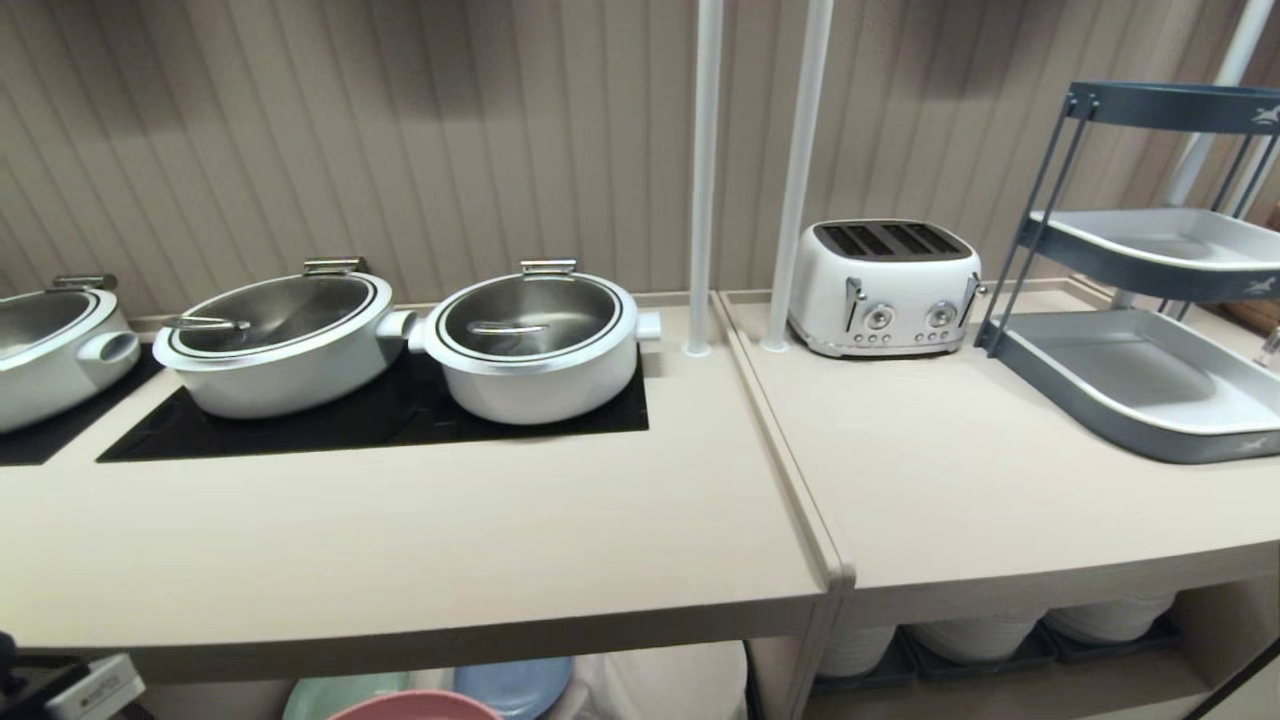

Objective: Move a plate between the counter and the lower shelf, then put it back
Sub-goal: Put the plate in the cupboard

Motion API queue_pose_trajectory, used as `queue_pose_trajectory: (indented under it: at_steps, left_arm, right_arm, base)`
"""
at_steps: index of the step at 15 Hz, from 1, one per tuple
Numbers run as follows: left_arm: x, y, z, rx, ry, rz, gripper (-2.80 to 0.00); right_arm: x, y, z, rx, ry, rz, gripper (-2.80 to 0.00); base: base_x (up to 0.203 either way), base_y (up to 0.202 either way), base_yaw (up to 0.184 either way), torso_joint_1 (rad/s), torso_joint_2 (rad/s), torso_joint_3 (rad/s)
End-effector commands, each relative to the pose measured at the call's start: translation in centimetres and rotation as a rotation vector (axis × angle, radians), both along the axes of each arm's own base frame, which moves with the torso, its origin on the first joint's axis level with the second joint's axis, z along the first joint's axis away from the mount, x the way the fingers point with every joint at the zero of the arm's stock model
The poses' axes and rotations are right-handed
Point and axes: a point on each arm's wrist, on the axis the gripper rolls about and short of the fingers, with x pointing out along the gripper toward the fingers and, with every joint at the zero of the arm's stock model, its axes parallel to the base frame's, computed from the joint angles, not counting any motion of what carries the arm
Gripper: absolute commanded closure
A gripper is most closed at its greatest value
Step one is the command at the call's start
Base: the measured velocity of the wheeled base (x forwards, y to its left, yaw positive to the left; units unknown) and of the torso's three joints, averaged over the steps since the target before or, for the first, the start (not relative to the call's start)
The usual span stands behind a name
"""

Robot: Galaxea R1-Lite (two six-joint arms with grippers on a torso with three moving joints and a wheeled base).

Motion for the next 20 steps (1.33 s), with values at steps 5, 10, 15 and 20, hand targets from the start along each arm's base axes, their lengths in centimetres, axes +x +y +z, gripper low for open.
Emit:
queue_pose_trajectory:
  at_steps: [5,10,15,20]
  left_arm:
    - [0.09,0.01,0.11,-0.001,-0.001,0.003,0.0]
    - [0.15,0.01,0.17,-0.004,-0.002,0.005,0.0]
    - [0.07,-0.03,0.0,-0.007,0.0,0.0,0.0]
    - [0.15,-0.14,0.01,-0.007,0.001,-0.017,0.0]
  right_arm:
    - [0.0,0.0,0.0,-0.001,0.0,0.0,0.0]
    - [0.0,0.0,0.0,-0.001,0.0,0.0,0.0]
    - [0.0,0.0,0.0,-0.001,0.0,0.0,0.0]
    - [0.0,0.0,0.0,-0.001,0.0,0.001,0.0]
  base:
    - [0.0,0.0,0.0,0.0,0.0,0.0]
    - [0.0,0.0,0.0,0.0,0.0,0.0]
    - [0.0,0.0,0.0,0.0,0.0,0.0]
    - [0.0,0.0,0.0,0.0,0.0,0.0]
